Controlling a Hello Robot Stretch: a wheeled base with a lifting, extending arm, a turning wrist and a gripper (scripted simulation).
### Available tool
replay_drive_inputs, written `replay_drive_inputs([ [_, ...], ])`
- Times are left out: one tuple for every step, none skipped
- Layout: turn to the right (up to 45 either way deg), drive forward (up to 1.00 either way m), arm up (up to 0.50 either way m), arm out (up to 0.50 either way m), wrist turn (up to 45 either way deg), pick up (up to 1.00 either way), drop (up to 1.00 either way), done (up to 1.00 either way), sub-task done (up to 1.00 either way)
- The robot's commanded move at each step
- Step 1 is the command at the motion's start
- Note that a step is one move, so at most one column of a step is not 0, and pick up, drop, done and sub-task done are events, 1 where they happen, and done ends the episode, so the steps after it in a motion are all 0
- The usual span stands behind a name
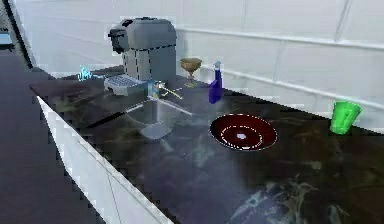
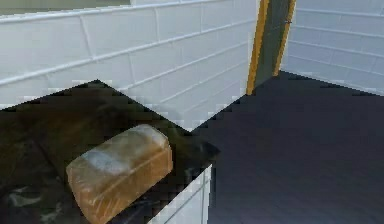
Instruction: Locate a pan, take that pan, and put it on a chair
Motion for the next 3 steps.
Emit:
replay_drive_inputs([
  [-45.0, 0.00, 0.00, 0.00, 0.0, 0.00, 0.00, 0.00, 0.00],
  [-27.0, 0.00, 0.00, 0.00, 0.0, 0.00, 0.00, 0.00, 0.00],
  [0.0, 0.00, 0.50, 0.00, 0.0, 0.00, 0.00, 0.00, 0.00],
])
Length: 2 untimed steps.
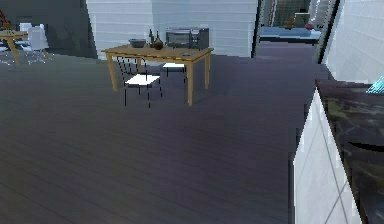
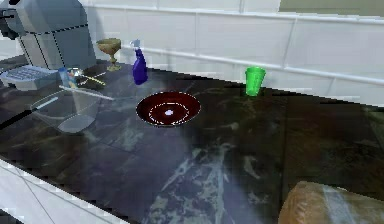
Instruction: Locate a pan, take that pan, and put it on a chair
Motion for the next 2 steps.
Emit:
replay_drive_inputs([
  [0.0, 0.00, 0.38, 0.00, 0.0, 0.00, 0.00, 0.00, 0.00],
  [0.0, 0.00, 0.00, 0.34, 0.0, 0.00, 0.00, 0.00, 0.00],
])
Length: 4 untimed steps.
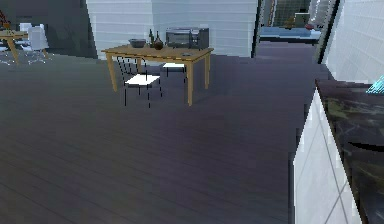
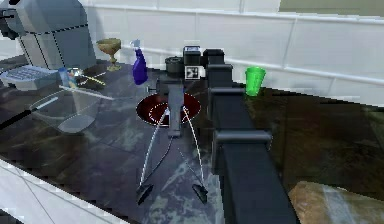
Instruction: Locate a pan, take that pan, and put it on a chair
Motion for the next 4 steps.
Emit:
replay_drive_inputs([
  [0.0, 0.00, 0.00, 0.00, 45.0, 0.00, 0.00, 0.00, 0.00],
  [0.0, 0.00, 0.00, 0.00, 45.0, 0.00, 0.00, 0.00, 0.00],
  [0.0, 0.00, 0.00, 0.00, 45.0, 0.00, 0.00, 0.00, 0.00],
  [0.0, 0.00, 0.00, 0.00, 24.0, 0.00, 0.00, 0.00, 0.00],
])
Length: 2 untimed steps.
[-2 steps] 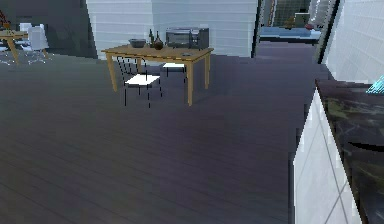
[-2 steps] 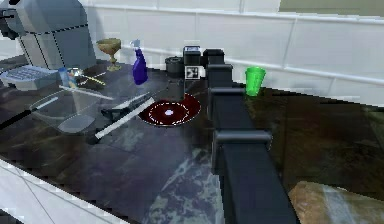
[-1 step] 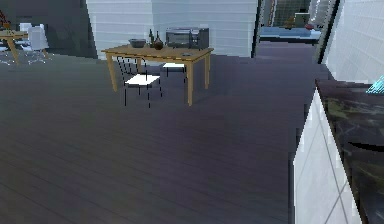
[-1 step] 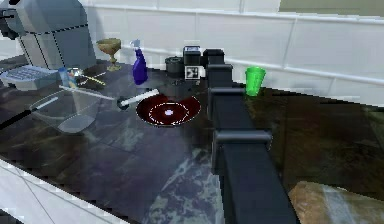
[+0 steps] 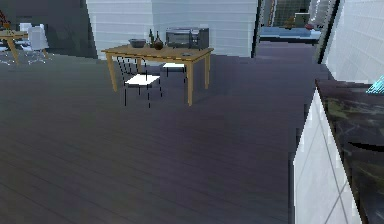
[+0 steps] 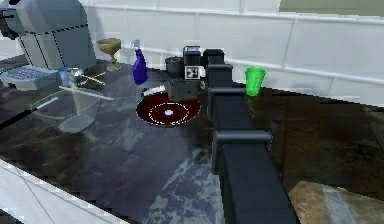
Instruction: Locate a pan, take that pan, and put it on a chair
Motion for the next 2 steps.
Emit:
replay_drive_inputs([
  [0.0, 0.00, -0.12, 0.00, 0.0, 0.00, 0.00, 0.00, 0.00],
  [0.0, 0.00, 0.00, 0.00, 0.0, 1.00, 0.00, 0.00, 0.00],
])
